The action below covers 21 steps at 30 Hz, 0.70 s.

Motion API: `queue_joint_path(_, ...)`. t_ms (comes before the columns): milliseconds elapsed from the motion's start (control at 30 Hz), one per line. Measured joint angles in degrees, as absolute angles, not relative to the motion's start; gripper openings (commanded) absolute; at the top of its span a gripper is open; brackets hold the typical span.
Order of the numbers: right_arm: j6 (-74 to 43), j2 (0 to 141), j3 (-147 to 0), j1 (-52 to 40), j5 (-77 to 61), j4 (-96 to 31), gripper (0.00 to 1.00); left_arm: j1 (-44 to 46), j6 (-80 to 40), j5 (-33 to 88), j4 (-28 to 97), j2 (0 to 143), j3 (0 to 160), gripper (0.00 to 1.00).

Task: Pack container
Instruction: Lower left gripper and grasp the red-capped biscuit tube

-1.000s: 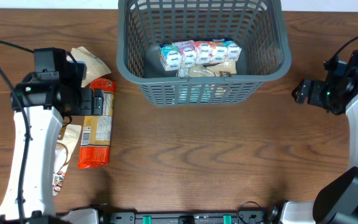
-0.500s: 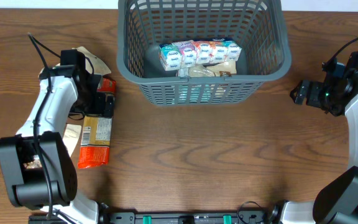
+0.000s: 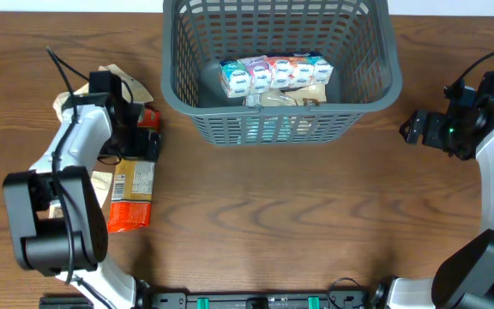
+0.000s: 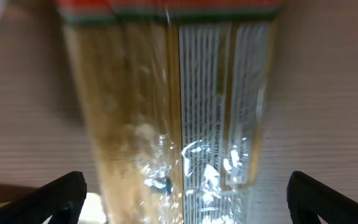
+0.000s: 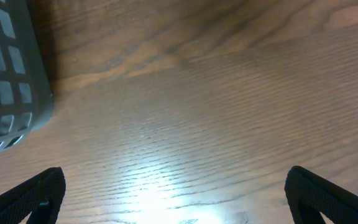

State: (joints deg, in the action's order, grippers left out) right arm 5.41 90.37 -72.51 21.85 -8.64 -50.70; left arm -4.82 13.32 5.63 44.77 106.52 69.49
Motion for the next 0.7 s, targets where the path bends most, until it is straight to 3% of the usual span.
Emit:
queue_joint_path(267,5.39,90.37,-72.51,21.85,-8.84,-50.7,0.99,-4.84,13.32,5.56,44.53,108.66,68.05,1.0)
queue_joint_path(333,5.41,90.37,-72.51,21.85,-8.86,-50.72,0.99,-4.84,13.23,5.58,44.71,108.66,68.05,0.91)
queue_joint_path(467,5.39,90.37,-72.51,21.85,-8.99,-50.7,0.99,-4.89,12.56,5.3,45.3,108.66,68.05,0.55)
queue_joint_path(600,5.41,90.37,-72.51,21.85,-9.02,-50.7,0.99,-4.89,11.33,5.56,45.6,108.64,68.14,0.41)
queue_joint_path(700,5.39,90.37,-72.51,21.85,-9.04,-50.74,0.99,-4.89,10.31,5.8,45.95,108.38,68.25,0.19)
